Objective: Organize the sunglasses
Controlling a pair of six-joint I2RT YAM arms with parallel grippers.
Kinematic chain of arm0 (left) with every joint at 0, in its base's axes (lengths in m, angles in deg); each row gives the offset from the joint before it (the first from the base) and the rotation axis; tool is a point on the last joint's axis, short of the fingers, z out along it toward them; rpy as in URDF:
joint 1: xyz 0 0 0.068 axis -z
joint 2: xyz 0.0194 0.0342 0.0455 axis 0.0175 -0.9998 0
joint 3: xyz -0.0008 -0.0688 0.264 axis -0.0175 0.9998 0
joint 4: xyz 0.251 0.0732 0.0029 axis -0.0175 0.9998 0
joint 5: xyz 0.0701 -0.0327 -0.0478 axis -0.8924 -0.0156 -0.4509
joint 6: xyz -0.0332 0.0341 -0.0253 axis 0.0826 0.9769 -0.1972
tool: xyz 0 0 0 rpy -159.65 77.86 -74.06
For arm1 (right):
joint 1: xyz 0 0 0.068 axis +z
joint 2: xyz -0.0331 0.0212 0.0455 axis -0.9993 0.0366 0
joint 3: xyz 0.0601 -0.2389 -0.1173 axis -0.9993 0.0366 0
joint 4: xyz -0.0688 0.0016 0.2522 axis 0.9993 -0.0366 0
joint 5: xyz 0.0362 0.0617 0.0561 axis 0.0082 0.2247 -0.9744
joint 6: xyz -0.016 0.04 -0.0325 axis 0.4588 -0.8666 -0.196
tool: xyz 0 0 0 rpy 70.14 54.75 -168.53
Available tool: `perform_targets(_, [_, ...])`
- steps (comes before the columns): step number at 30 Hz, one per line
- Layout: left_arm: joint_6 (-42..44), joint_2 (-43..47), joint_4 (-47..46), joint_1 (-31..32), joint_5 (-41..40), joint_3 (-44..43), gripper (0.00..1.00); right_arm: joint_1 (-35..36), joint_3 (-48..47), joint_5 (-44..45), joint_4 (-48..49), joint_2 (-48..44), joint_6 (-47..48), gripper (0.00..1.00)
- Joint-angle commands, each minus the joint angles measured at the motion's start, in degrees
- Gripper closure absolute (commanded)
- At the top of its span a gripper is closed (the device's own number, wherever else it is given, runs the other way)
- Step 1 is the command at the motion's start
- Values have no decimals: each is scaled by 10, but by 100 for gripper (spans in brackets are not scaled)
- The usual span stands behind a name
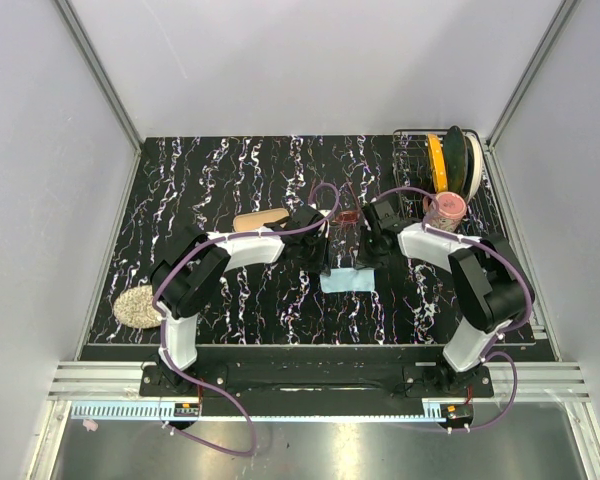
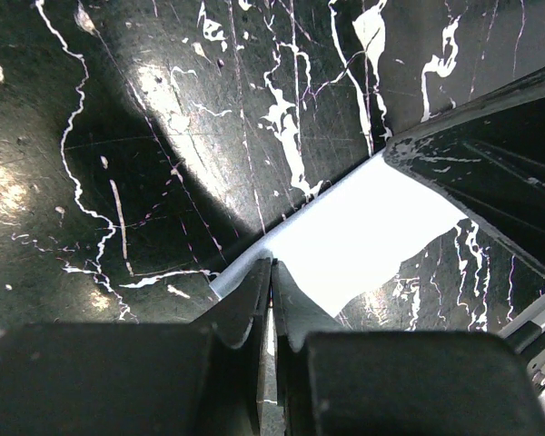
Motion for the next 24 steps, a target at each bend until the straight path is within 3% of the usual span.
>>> perform_targets(1, [11,-11,37,-8,-46,-2,93,-7,10,50,-31,-30,6,88])
perform_targets(18, [11,-2,34,-7,-51,-1,92,-31,27,171,-91,-76,-10,87])
perform_targets(21, [16,8,34,-7,-49,-8,86,-30,20,153,-87,-99,6,84])
perform_targets(22, [18,15,34,-7,-46,-11,74,-31,18,148,-85,-109,12,83])
perform_targets(24, [17,23,34,-7,-39,-22,63,-31,12,134,-89,-114,17,79])
